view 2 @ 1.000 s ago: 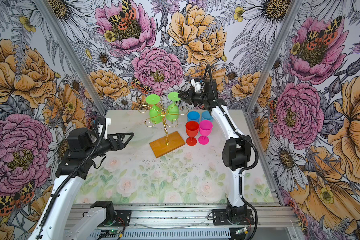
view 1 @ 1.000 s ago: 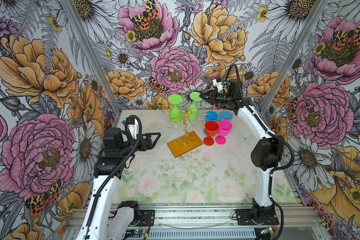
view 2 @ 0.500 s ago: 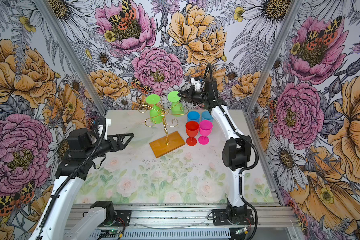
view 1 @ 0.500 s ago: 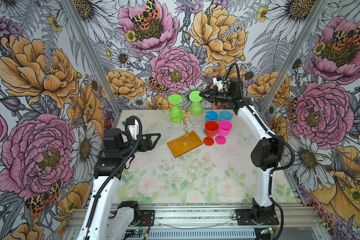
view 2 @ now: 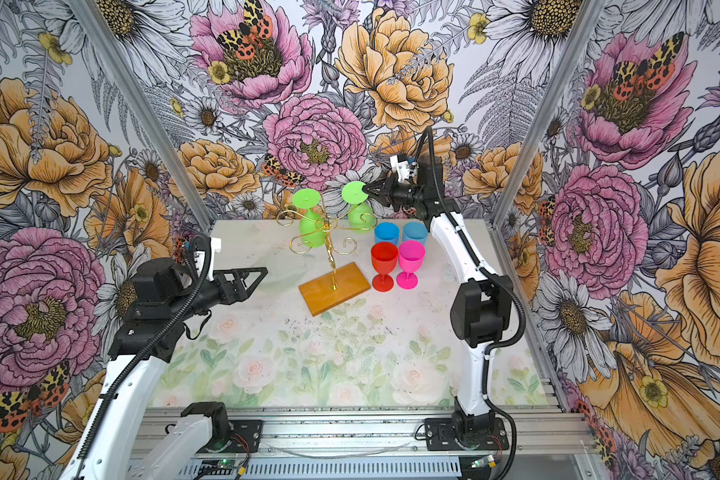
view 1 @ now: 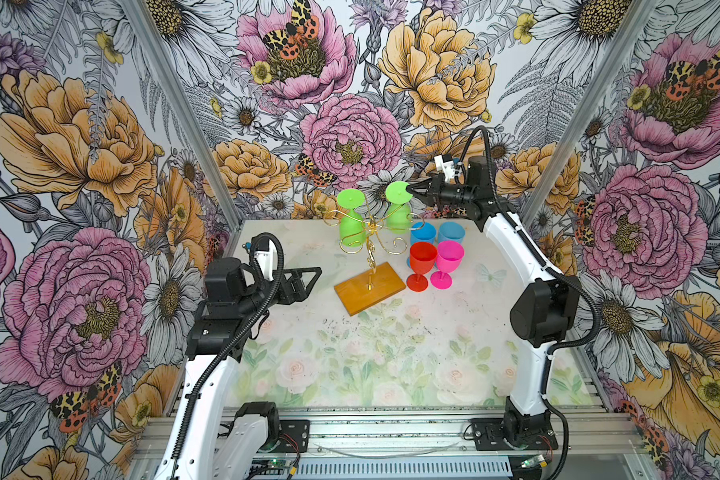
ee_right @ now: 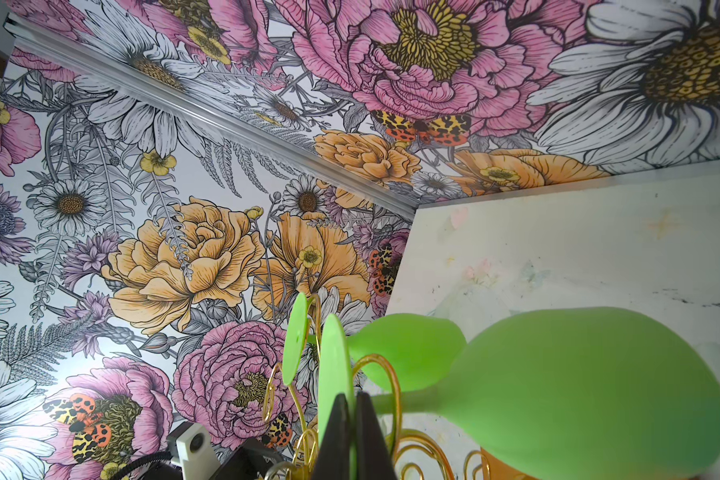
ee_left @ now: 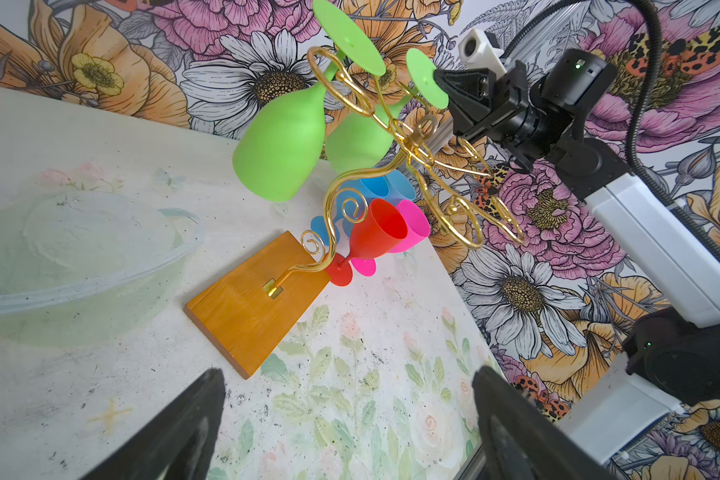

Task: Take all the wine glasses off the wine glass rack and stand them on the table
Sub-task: 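Close the right gripper on the foot of the hanging green glass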

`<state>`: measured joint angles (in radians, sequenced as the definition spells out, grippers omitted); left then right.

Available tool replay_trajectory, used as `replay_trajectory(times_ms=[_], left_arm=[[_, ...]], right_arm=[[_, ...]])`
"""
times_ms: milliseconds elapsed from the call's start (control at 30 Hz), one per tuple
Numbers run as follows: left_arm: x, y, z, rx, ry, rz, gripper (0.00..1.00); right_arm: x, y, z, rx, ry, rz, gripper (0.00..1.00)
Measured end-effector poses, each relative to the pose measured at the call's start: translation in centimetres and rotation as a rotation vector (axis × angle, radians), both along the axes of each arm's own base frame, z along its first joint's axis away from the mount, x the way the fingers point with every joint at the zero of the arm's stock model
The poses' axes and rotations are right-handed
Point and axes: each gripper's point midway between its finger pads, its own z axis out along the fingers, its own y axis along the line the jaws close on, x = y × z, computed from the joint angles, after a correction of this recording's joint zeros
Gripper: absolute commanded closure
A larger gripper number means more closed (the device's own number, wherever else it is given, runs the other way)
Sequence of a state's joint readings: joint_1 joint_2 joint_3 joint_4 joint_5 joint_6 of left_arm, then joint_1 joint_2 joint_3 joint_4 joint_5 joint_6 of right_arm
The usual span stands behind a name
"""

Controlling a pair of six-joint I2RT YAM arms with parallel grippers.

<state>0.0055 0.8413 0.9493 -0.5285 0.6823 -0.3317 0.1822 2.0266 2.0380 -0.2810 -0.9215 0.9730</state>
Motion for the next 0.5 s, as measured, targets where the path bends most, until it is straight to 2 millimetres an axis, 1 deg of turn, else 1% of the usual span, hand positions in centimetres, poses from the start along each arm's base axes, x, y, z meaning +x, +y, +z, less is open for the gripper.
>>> replay_trajectory(times_ms=[300,400,500], left_arm=[[-0.3,0.0,-0.2,0.0,0.003,0.0,0.05],[-0.3,0.0,-0.2,0.0,0.004,0.0,0.05],[-0.3,0.0,-0.2,0.0,0.004,0.0,0.05]], right_arm=[[-1.7,-0.4,-0.1,0.004,0.005,-0.002,1.0],[-2.4,-0.1,0.4,0.008,-0.008,0.012,1.0],[-2.9,0.8,0.9,0.015,-0.026,0.034,1.0]])
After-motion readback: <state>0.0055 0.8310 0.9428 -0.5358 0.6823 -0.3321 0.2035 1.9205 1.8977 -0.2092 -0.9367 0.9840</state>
